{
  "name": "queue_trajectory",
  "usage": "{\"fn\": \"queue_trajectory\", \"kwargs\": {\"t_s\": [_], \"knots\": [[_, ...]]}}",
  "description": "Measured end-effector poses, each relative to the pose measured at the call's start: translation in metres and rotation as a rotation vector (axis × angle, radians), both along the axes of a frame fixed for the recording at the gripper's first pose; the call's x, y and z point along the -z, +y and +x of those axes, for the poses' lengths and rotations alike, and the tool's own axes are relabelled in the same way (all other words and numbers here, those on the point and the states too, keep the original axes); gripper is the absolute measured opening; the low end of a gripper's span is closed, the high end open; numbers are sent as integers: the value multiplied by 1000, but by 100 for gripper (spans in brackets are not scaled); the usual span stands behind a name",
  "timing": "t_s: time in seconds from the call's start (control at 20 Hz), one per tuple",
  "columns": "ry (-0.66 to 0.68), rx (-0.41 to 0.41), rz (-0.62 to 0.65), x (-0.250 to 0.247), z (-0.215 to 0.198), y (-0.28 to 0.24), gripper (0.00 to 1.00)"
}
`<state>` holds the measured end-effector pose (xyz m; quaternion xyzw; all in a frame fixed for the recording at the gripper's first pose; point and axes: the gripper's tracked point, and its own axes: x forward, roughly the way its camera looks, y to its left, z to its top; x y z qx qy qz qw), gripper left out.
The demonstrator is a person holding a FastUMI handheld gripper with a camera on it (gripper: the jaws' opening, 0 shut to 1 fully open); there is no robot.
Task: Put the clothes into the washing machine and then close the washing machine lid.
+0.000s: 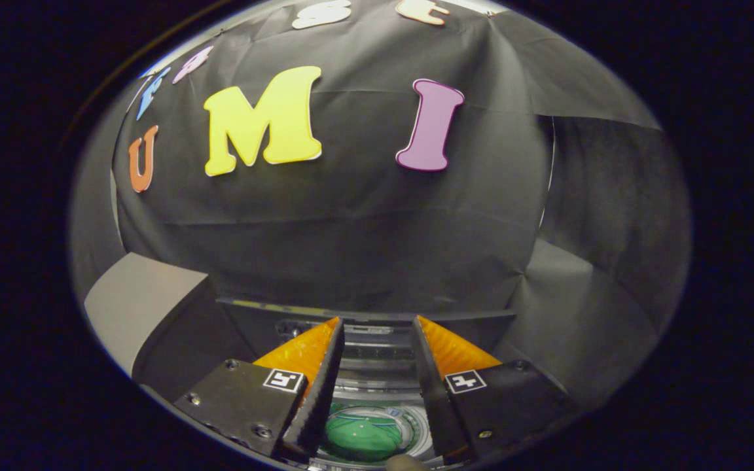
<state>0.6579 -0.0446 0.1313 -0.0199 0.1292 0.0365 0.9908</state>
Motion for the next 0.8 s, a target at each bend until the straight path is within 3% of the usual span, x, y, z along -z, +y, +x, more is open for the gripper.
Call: {"fn": "queue_trajectory", "kwargs": {"t_s": [0.8], "knots": [[46, 31, 2, 19, 86, 26, 68]]}}
